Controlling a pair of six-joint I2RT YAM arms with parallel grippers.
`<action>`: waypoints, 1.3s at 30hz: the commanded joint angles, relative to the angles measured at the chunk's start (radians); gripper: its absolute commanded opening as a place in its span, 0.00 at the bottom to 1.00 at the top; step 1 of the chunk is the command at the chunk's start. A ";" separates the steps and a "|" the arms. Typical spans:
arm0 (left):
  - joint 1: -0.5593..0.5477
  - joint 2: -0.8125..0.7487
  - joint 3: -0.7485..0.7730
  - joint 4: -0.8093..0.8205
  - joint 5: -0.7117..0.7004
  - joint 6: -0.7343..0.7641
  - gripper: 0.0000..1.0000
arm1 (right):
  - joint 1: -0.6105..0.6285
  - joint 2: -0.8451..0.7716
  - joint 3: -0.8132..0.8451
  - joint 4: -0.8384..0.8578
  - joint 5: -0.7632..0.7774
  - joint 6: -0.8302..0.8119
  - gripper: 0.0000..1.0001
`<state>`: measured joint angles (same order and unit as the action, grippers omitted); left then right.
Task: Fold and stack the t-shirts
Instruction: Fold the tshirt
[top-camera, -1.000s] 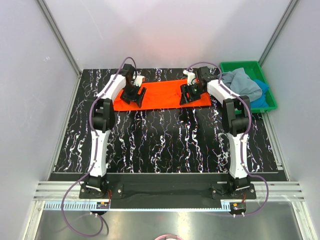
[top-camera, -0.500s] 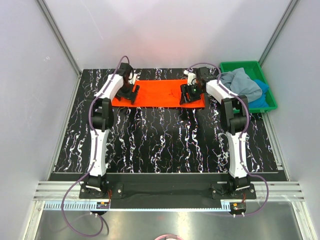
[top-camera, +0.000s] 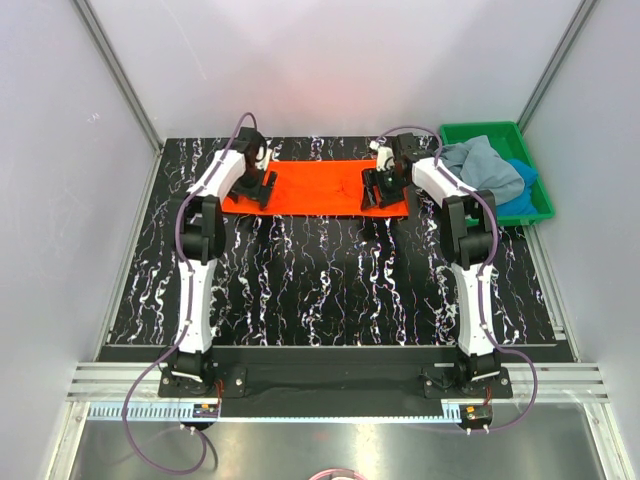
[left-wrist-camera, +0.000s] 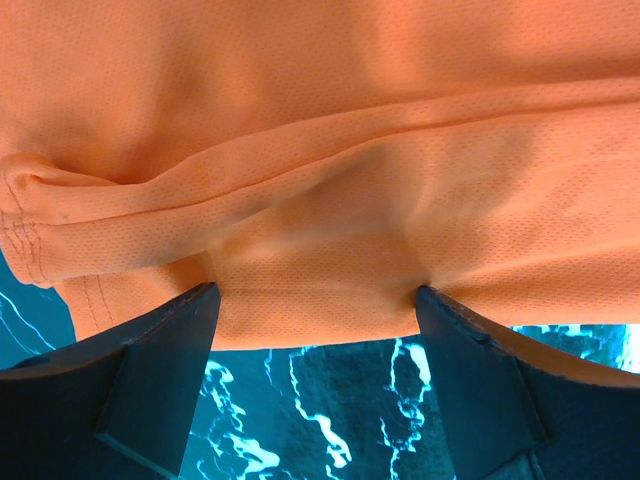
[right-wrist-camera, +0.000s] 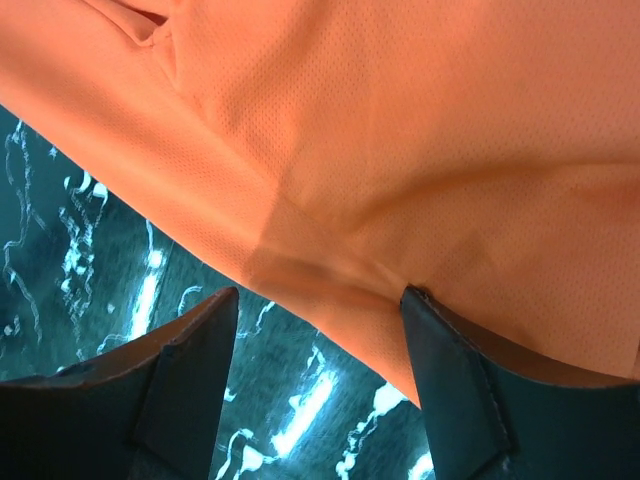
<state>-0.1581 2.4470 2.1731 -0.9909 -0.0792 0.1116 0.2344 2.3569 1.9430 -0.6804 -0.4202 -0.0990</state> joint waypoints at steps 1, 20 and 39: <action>0.005 -0.043 -0.074 -0.038 -0.021 -0.001 0.86 | -0.020 0.006 -0.004 -0.175 0.003 0.008 0.73; -0.106 -0.402 -0.634 -0.026 0.073 -0.076 0.85 | -0.061 -0.324 -0.401 -0.222 0.035 0.042 0.75; -0.137 -0.628 -0.599 -0.042 -0.005 0.030 0.99 | -0.075 -0.653 -0.415 -0.196 0.044 0.129 0.77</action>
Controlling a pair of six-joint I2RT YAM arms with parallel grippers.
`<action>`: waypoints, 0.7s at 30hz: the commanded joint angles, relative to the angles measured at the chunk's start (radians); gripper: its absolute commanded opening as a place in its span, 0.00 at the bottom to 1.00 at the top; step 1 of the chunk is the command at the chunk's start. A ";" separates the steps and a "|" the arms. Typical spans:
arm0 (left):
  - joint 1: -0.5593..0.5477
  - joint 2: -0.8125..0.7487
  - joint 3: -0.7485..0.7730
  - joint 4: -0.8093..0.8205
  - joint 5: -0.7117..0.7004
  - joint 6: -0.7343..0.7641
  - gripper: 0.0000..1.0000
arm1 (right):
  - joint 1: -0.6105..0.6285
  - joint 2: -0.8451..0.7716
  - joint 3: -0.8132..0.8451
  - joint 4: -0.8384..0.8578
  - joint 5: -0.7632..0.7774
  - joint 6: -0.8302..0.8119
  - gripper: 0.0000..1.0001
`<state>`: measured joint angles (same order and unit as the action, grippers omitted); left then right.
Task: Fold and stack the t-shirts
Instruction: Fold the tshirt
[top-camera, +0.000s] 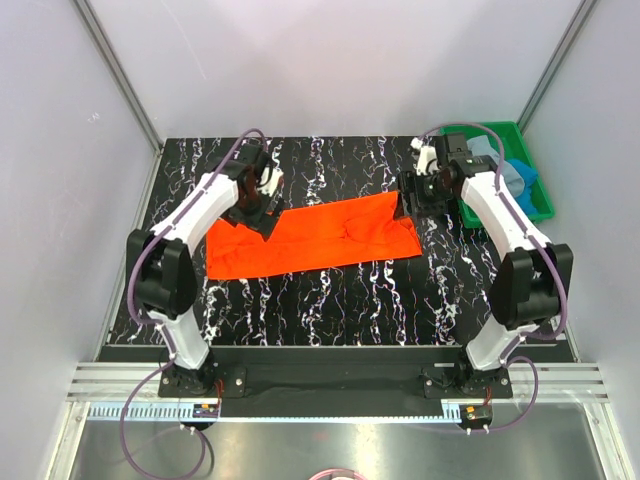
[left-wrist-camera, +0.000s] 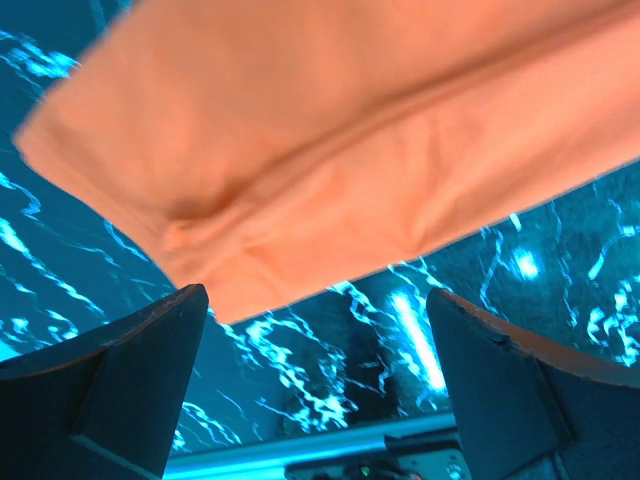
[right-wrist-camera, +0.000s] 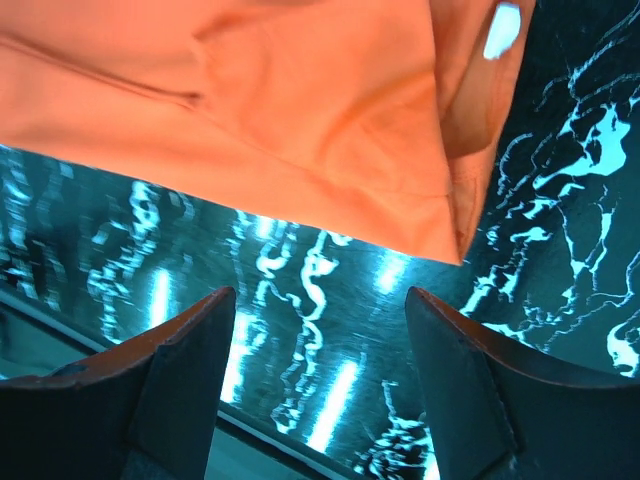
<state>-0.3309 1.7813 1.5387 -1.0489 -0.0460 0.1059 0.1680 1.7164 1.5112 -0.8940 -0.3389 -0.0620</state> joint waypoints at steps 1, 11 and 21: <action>0.047 0.082 0.046 0.015 -0.035 0.037 0.99 | -0.009 -0.002 0.012 0.020 -0.046 0.129 0.77; 0.144 0.319 0.280 0.016 -0.118 0.069 0.97 | -0.012 0.121 -0.033 0.076 0.004 0.152 0.75; 0.208 0.446 0.382 0.026 -0.198 0.092 0.96 | -0.015 0.226 0.018 0.050 0.072 0.140 0.74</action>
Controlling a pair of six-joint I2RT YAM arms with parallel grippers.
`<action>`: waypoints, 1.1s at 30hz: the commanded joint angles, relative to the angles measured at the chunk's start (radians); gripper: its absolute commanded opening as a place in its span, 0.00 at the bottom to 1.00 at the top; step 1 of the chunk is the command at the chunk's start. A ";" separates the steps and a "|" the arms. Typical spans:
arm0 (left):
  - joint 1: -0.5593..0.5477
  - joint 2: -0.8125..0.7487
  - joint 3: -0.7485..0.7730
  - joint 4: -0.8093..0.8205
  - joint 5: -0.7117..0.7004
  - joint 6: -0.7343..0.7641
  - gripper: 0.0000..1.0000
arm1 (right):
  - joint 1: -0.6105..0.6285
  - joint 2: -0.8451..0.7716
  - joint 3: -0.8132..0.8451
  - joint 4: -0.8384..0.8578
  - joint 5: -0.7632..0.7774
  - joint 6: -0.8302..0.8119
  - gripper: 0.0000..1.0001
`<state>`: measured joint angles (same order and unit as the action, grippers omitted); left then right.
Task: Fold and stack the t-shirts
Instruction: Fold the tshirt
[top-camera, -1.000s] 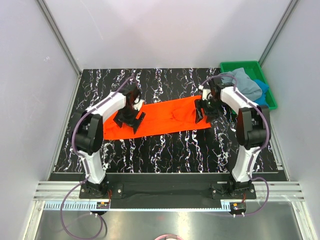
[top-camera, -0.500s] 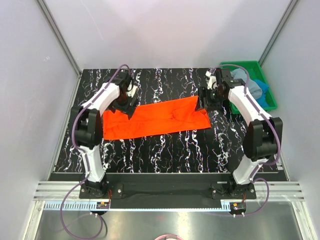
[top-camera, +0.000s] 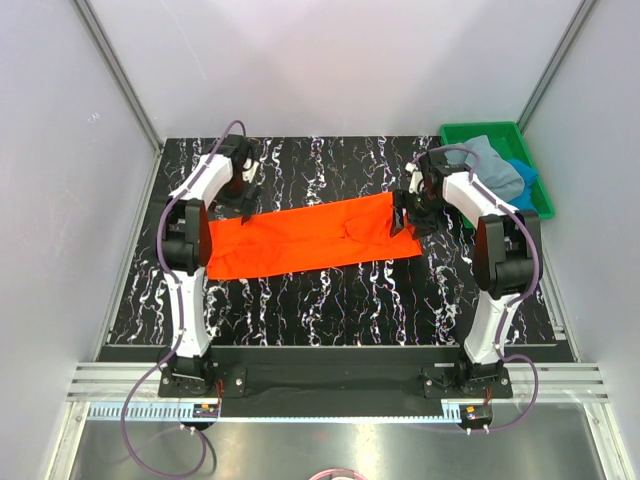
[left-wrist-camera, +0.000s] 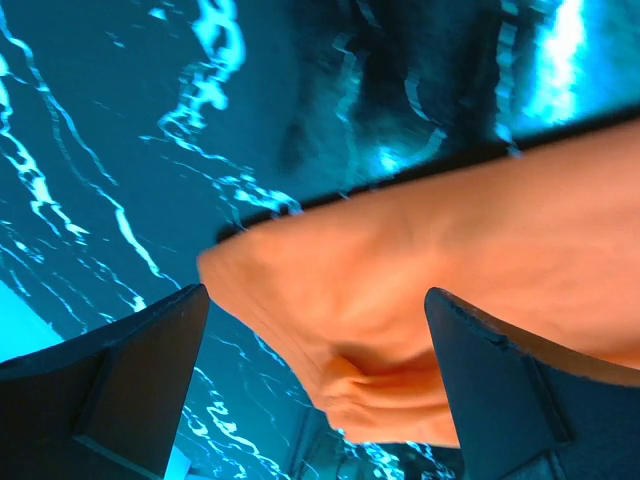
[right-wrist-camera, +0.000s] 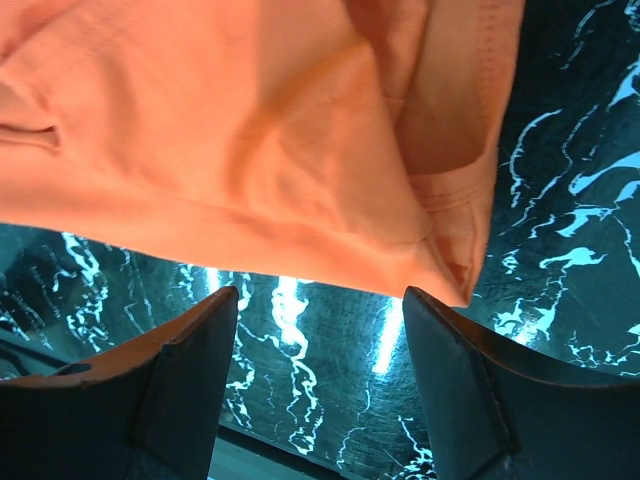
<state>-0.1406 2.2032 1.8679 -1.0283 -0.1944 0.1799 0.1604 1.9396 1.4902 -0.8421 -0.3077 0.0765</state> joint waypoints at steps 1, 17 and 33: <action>0.022 0.035 0.056 0.004 -0.057 0.015 0.96 | -0.009 0.002 0.024 0.000 0.045 0.000 0.74; 0.052 0.116 0.091 -0.078 -0.043 0.012 0.91 | -0.021 0.188 0.114 -0.029 0.012 0.000 0.70; -0.023 -0.095 -0.209 -0.159 -0.025 -0.003 0.90 | -0.053 0.478 0.609 -0.075 -0.015 -0.049 0.73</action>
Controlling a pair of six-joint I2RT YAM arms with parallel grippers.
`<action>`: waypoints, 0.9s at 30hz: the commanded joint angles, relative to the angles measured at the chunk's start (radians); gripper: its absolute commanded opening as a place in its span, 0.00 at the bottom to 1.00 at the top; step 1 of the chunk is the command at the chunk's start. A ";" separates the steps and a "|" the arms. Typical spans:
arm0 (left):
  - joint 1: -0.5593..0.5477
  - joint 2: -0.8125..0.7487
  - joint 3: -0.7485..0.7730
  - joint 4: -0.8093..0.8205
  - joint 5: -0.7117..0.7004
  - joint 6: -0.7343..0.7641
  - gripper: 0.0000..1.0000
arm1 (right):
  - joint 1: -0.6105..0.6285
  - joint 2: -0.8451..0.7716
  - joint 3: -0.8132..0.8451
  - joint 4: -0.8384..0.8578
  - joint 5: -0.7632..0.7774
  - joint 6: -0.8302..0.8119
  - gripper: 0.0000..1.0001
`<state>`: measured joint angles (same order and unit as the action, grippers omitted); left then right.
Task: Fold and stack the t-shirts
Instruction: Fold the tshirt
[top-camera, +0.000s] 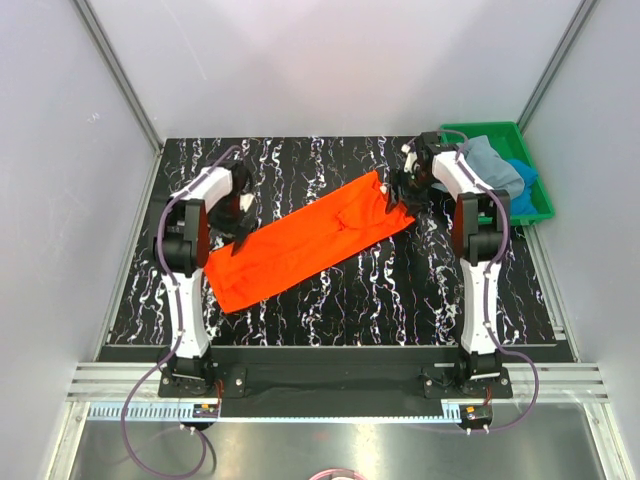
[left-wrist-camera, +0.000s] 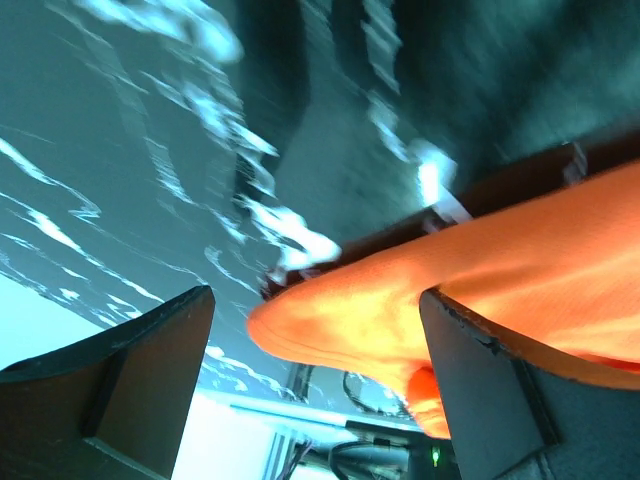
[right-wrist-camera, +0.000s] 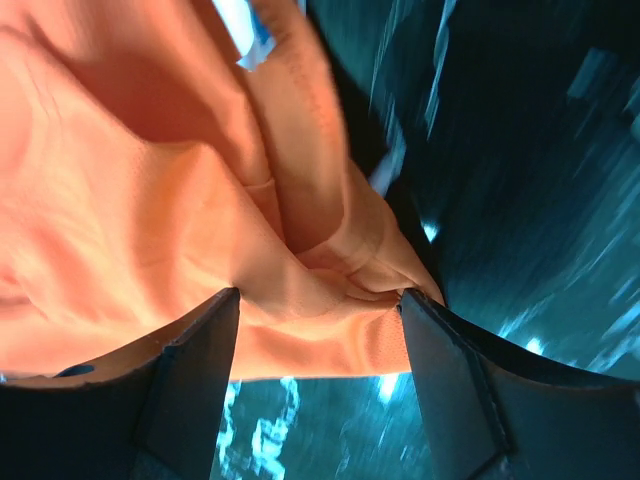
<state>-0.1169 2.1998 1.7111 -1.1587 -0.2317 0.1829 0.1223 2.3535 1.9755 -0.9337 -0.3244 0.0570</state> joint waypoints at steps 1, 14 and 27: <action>-0.061 -0.104 -0.067 -0.030 0.012 -0.010 0.90 | -0.016 0.082 0.155 0.016 0.011 -0.032 0.74; -0.343 -0.275 -0.265 -0.018 0.000 -0.020 0.94 | -0.018 0.221 0.471 0.136 0.042 -0.052 0.75; -0.325 -0.291 -0.039 0.001 -0.095 0.010 0.94 | -0.019 -0.200 0.194 0.113 0.067 -0.092 0.77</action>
<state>-0.4404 1.9568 1.5955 -1.1702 -0.3103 0.1757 0.1051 2.3318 2.2242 -0.8192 -0.2527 -0.0296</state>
